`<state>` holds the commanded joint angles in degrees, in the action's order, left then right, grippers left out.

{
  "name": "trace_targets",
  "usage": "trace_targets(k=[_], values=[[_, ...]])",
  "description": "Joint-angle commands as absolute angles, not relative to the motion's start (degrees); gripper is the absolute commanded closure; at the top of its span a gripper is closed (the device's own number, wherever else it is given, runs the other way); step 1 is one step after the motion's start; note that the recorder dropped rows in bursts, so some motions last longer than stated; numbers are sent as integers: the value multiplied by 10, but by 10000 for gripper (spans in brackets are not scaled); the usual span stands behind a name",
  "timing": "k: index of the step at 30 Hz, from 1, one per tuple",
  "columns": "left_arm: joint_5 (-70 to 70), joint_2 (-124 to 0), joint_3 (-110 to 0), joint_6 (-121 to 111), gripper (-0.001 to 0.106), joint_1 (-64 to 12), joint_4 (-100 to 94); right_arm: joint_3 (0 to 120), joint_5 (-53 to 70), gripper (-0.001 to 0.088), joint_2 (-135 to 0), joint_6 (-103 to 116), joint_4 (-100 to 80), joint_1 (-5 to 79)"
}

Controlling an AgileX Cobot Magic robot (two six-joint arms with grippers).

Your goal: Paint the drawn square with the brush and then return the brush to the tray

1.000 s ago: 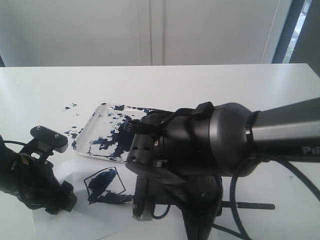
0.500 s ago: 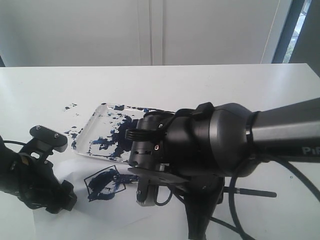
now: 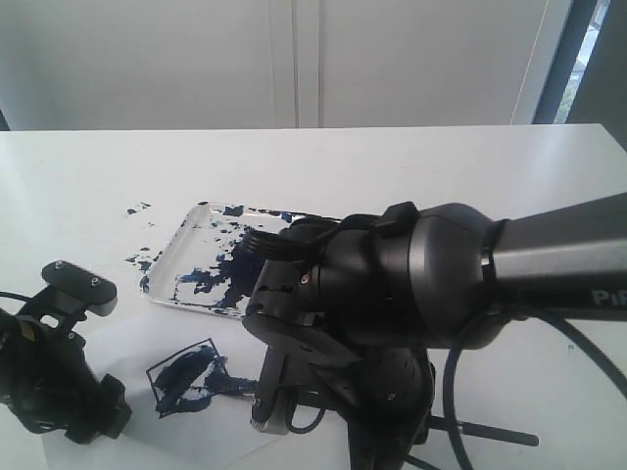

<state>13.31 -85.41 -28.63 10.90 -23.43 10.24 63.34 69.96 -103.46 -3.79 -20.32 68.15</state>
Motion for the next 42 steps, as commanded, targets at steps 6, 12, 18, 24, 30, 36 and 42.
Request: trace_targets(k=[6,12,18,24,30,36,42], values=[[133,-833,-286,109,301,-234,103,636,700,868,-1035,-38,-206,704],[133,-833,-286,109,301,-234,103,666,700,868,-1035,-37,-223,721],[133,-833,-286,109,301,-234,106,682,700,868,-1036,-27,-270,722],[132,-833,-286,109,301,-234,105,687,700,868,-1036,-27,-275,722],[131,-833,-286,109,301,-234,105,687,700,868,-1056,-28,-278,723],[132,-833,-286,109,301,-234,105,687,700,868,-1074,-26,-298,735],[133,-833,-286,109,301,-234,105,687,700,868,-1075,-26,-323,753]])
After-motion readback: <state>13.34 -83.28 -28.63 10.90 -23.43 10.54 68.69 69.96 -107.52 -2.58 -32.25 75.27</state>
